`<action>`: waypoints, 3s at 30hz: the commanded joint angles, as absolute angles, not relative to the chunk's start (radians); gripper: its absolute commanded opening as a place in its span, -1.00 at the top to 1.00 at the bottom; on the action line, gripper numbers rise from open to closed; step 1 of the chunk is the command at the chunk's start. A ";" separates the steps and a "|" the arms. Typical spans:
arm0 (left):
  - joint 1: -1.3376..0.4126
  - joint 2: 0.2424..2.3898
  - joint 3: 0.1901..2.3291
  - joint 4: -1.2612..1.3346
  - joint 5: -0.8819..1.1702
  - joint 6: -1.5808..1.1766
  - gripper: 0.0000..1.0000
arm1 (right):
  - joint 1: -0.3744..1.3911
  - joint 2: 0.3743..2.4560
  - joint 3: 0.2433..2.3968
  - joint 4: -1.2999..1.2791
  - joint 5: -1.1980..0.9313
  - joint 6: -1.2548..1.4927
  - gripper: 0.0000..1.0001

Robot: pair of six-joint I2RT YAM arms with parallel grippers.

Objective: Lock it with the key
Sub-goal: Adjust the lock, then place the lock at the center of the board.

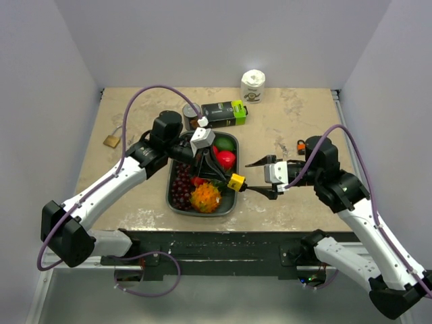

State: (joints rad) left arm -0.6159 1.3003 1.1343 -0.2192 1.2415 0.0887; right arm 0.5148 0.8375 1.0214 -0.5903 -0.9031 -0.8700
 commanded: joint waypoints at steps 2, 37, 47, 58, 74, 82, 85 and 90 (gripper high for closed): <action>-0.629 1.296 1.151 -0.144 1.243 0.040 1.00 | 0.537 0.836 1.057 -0.535 -0.939 -0.815 -0.22; -0.669 1.281 1.140 -0.264 1.316 0.187 1.00 | 0.568 0.896 1.046 -0.515 -0.916 -0.922 0.35; -0.690 1.307 1.144 -0.233 1.307 0.172 1.00 | 0.574 0.899 1.012 -0.296 -0.913 -0.726 0.41; -0.719 1.312 1.126 -0.153 1.315 0.117 1.00 | 0.609 0.905 0.960 -0.156 -0.806 -0.586 0.35; -0.509 1.296 1.141 -0.387 1.235 0.121 1.00 | 0.591 0.828 0.976 -0.503 -0.427 -0.569 -0.57; -0.512 1.351 1.138 -0.117 0.936 -0.440 1.00 | 0.592 0.975 1.087 -0.572 -0.304 -0.520 -0.76; -0.512 1.376 1.166 -0.118 0.875 -0.509 1.00 | 0.594 1.020 1.118 -0.563 -0.323 -0.515 -0.85; -0.512 1.379 1.118 0.022 1.040 -0.580 1.00 | 0.595 1.025 1.120 -0.577 -0.457 -0.586 -0.83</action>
